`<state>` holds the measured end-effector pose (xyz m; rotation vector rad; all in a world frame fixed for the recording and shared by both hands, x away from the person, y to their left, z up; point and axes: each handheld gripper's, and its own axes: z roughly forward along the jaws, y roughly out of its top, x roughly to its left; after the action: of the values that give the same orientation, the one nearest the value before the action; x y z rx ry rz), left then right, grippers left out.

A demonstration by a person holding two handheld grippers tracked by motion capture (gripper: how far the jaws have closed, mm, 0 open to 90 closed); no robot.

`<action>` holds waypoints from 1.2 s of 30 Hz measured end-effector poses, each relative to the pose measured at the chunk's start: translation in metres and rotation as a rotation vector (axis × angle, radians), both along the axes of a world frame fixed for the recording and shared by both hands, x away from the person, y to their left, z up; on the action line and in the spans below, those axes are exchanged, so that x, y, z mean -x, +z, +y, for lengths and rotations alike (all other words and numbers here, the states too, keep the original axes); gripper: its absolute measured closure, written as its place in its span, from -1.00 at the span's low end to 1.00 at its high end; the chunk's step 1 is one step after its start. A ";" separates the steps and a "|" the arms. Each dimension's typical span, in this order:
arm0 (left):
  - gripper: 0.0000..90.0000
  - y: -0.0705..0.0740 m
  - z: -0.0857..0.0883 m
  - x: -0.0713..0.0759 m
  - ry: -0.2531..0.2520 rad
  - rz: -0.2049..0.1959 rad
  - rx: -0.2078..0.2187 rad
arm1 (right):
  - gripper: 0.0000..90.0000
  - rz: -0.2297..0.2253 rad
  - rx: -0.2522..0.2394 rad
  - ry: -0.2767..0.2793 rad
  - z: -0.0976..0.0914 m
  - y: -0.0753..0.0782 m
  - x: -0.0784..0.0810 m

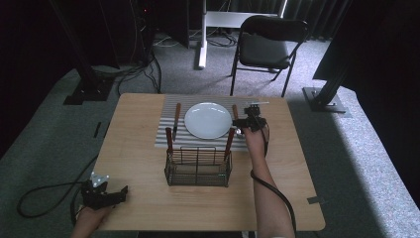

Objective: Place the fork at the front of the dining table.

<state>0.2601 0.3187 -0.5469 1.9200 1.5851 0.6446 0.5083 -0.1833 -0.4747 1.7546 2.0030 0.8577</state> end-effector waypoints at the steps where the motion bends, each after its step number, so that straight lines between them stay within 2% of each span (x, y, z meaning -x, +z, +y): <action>1: -0.98 0.000 0.000 0.000 0.000 0.000 0.000 | -0.65 -0.001 -0.001 0.004 -0.001 -0.001 0.003; 9: -0.98 0.000 0.000 0.000 0.000 0.000 0.000 | -0.67 -0.016 -0.005 0.019 -0.007 -0.009 0.026; 17: -0.98 0.000 0.000 0.000 0.000 0.000 0.000 | -0.67 0.005 -0.015 0.032 -0.010 -0.024 0.041; 26: -0.98 0.000 0.000 0.000 0.000 0.000 0.000 | -0.67 -0.040 -0.017 0.023 -0.022 -0.033 0.072; 30: -0.97 0.000 0.000 0.000 0.000 0.000 0.000 | -0.67 -0.075 -0.018 0.010 -0.029 -0.036 0.085; 36: -0.98 0.000 0.000 0.000 0.000 0.000 0.000 | -0.67 -0.062 -0.010 0.024 -0.036 -0.046 0.100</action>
<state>0.2601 0.3187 -0.5468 1.9200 1.5856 0.6441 0.4086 -0.2195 -0.5211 1.6918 1.9876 0.9201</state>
